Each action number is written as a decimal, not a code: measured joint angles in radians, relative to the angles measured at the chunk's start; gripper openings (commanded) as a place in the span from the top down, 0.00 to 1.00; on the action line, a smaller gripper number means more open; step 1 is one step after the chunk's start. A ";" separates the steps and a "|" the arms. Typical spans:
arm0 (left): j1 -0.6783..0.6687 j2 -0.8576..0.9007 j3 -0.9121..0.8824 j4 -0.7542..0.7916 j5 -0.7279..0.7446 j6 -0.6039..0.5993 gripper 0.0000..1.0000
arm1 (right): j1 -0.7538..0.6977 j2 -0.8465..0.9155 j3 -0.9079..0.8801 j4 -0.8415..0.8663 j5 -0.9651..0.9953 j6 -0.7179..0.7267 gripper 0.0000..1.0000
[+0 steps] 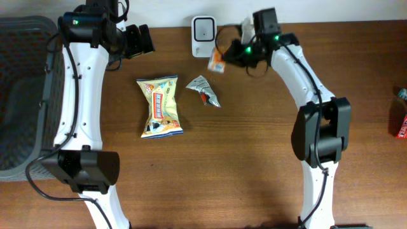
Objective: Scan the item barcode
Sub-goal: 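Lift the juice box and hold it to the scanner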
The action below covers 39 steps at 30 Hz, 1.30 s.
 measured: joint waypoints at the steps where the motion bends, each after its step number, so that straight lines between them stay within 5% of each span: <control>1: 0.000 0.000 0.000 -0.001 0.000 0.000 0.01 | 0.006 0.000 0.029 0.002 0.083 0.016 0.96; 7: 0.000 0.000 0.000 0.000 0.000 0.000 0.01 | 0.075 0.000 0.085 0.114 0.534 -0.064 0.96; 16: 0.000 0.000 0.000 -0.001 0.000 0.000 0.01 | 0.252 0.015 0.085 0.385 0.895 -0.631 0.96; 32: 0.000 0.000 0.000 0.000 0.000 0.000 0.01 | 0.220 0.082 0.085 0.460 0.669 -0.993 0.96; 39: 0.000 0.000 0.000 0.000 0.000 0.000 0.01 | 0.221 0.115 0.085 0.480 0.654 -1.285 0.96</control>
